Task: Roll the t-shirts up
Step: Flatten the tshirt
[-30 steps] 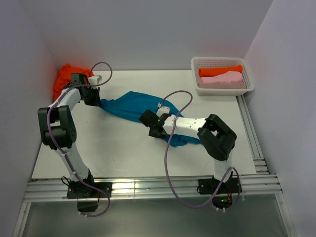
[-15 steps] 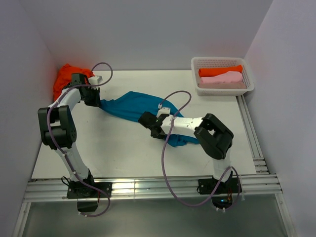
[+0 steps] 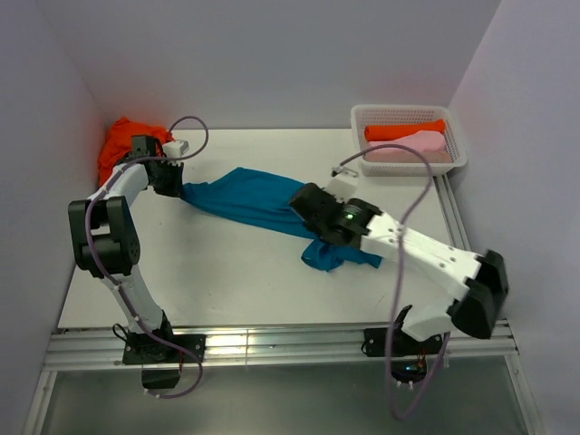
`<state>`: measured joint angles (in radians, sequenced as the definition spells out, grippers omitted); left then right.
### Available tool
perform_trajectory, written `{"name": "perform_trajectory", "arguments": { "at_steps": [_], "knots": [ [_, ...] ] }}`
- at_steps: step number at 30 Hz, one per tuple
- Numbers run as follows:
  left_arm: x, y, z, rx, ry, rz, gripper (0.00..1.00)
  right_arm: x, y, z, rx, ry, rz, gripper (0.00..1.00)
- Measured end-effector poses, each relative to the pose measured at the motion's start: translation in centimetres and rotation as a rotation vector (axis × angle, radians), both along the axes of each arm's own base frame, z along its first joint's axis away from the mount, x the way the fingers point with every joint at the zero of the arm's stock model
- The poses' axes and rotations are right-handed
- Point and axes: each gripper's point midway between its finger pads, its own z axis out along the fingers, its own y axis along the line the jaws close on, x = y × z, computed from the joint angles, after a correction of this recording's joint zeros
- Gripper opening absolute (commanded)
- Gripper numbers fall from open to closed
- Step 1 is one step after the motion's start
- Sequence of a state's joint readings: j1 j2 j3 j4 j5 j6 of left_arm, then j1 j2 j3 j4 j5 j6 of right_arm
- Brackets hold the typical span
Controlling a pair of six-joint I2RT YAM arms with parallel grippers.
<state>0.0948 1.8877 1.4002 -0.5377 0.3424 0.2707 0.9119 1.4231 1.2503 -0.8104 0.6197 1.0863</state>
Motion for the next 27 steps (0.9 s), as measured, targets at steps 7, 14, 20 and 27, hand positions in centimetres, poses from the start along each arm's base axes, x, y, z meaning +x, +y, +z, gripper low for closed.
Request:
{"name": "perform_trajectory", "arguments": {
  "at_steps": [7,14,20,27],
  "knots": [
    [-1.3,0.0,0.8,0.015,-0.013,-0.022,0.0,-3.3,-6.3,6.0,0.141,-0.156,-0.09,0.0],
    [-3.9,-0.1,1.1,0.031,-0.017,-0.047,0.04,-5.9,-10.7,7.9,0.231,-0.236,-0.148,0.0],
    [-7.0,0.0,-1.0,0.036,0.042,-0.073,0.24,-6.2,-11.0,7.0,0.235,-0.229,-0.156,0.0],
    [-9.6,1.0,-1.3,0.016,0.092,-0.098,0.47,-6.2,-10.4,2.7,0.154,-0.144,-0.151,0.0]
  ]
}}
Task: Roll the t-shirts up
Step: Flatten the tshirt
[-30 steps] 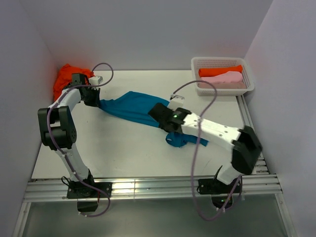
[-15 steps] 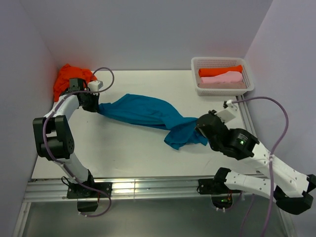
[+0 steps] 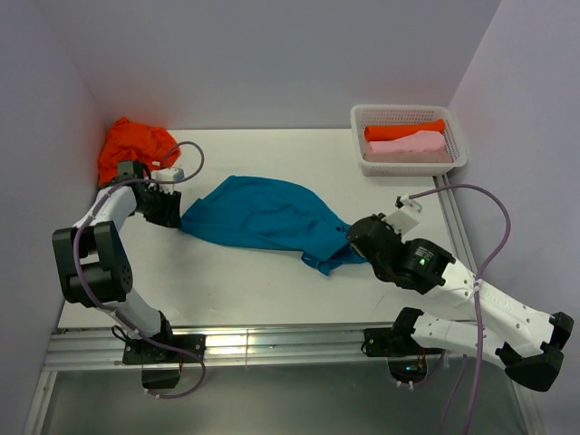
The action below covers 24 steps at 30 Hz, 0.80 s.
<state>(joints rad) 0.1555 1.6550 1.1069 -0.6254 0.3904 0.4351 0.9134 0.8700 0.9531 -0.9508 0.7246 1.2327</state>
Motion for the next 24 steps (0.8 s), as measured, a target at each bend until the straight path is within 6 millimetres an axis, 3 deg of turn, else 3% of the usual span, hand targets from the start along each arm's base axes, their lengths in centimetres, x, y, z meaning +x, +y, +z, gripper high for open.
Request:
{"name": "perform_trajectory", "arguments": {
  "at_steps": [5,12,18,24],
  "knots": [
    [0.0,0.7,1.9,-0.026,-0.01,-0.007,0.5,-0.1,0.1,-0.7,0.009,0.009,0.003,0.0],
    [1.9,-0.6,3.6,-0.058,-0.051,-0.05,0.49,0.0,0.5,-1.3,0.017,0.011,0.008,0.0],
    [1.4,-2.2,0.9,-0.067,0.019,-0.088,0.5,0.0,0.7,-1.6,0.022,0.013,0.01,0.0],
    [1.3,-1.9,-1.7,-0.049,0.067,-0.062,0.49,-0.2,0.8,-2.6,0.02,0.029,0.014,0.0]
  ]
}}
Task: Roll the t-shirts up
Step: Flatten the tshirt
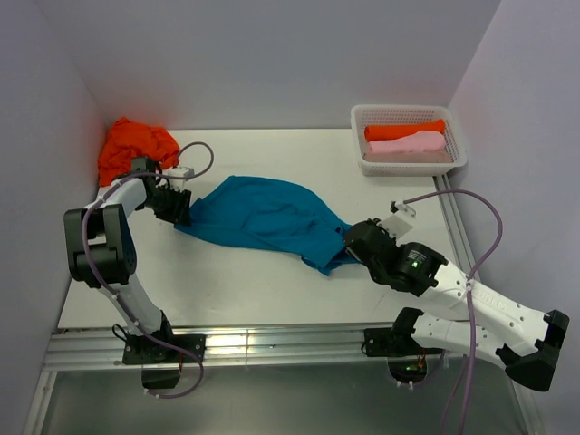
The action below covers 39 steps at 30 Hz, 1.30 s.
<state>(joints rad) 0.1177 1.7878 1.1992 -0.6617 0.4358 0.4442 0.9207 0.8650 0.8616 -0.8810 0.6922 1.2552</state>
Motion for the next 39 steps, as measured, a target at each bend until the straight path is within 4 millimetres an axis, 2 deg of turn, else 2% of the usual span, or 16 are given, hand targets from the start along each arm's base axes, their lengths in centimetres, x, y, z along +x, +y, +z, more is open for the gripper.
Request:
{"name": "perform_trajectory", "arguments": {
  "at_steps": [10,12,16,17,26,27,28,30,37,39],
  "knots": [
    [0.7,0.5,-1.6,0.023,0.013,0.027,0.36,-0.2,0.0,-0.3,0.016,0.0,0.001,0.0],
    [0.6,0.6,-1.9,0.025,0.019,0.027,0.29,-0.3,-0.1,-0.4,0.019,-0.001,-0.001,0.0],
    [0.2,0.7,-2.3,0.034,0.027,0.02,0.02,-0.6,-0.4,-0.8,0.026,0.0,-0.008,0.0],
    [-0.1,0.6,-2.5,0.035,0.032,0.015,0.0,-0.6,-0.5,-0.8,0.028,0.0,-0.009,0.0],
    [-1.6,1.3,-2.0,0.073,0.018,-0.005,0.0,-1.4,-1.5,-1.7,0.047,0.008,-0.033,0.0],
    [-1.6,1.4,-1.8,0.076,0.011,-0.007,0.02,-1.5,-1.6,-1.7,0.052,0.008,-0.036,0.0],
    [-1.6,1.5,-1.7,0.077,0.006,-0.007,0.11,-1.6,-1.7,-1.8,0.055,0.007,-0.039,0.0],
    [-1.6,1.9,-1.2,0.083,-0.011,-0.01,0.13,-1.7,-1.9,-1.9,0.064,0.006,-0.044,0.0],
    [-2.1,2.4,-0.4,0.073,-0.015,-0.017,0.4,-2.0,-2.3,-2.5,0.066,0.017,-0.058,0.0],
    [-2.1,2.2,0.1,0.054,-0.007,-0.02,0.43,-2.2,-2.4,-3.0,0.06,0.024,-0.061,0.0]
  ]
}}
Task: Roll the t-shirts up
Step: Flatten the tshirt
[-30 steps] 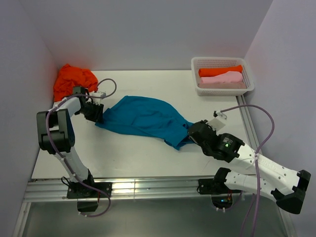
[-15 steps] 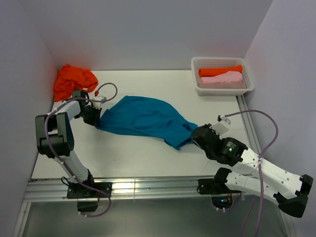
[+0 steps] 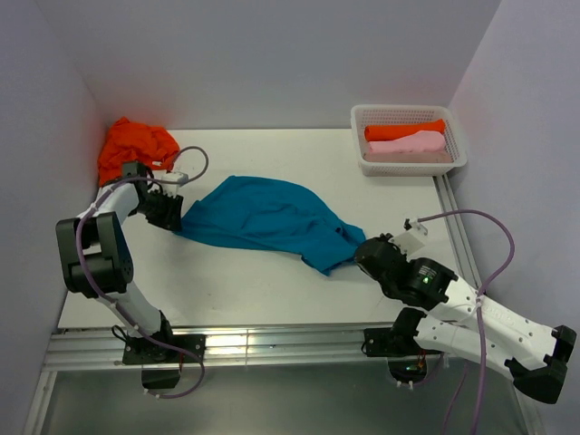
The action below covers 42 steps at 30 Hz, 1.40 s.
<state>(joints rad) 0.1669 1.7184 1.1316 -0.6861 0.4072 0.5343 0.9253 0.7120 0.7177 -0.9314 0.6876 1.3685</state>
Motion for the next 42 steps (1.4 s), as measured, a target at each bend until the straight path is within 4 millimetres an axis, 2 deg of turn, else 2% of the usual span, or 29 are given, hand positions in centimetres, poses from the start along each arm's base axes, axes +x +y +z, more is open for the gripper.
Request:
{"name": "perform_trajectory", "arguments": {
  "at_steps": [5,9,14,24,36,39,42],
  "knots": [
    [2.4,-0.4,1.6,-0.04,-0.037,0.009,0.42,-0.1,-0.1,-0.4,-0.006,0.006,-0.001,0.0],
    [4.1,-0.4,0.8,-0.059,-0.02,0.026,0.41,-0.1,-0.1,-0.5,-0.006,0.007,-0.001,0.0],
    [3.5,-0.7,-1.2,-0.072,0.049,0.032,0.43,-0.1,-0.1,-0.5,-0.007,0.007,-0.002,0.0],
    [4.1,-1.7,-1.2,-0.063,0.034,0.026,0.43,-0.1,-0.1,-0.7,-0.013,0.011,-0.001,0.0],
    [4.6,-1.3,-2.3,-0.029,0.034,0.032,0.39,-0.1,-0.1,-0.7,-0.018,0.013,0.001,0.0],
    [4.7,-1.3,-2.3,-0.024,0.033,0.035,0.34,0.0,0.0,-0.7,-0.015,0.01,0.001,0.0],
    [4.9,-1.2,-2.4,-0.019,0.031,0.039,0.21,0.0,0.0,-0.6,-0.013,0.009,0.001,0.0]
  ]
}}
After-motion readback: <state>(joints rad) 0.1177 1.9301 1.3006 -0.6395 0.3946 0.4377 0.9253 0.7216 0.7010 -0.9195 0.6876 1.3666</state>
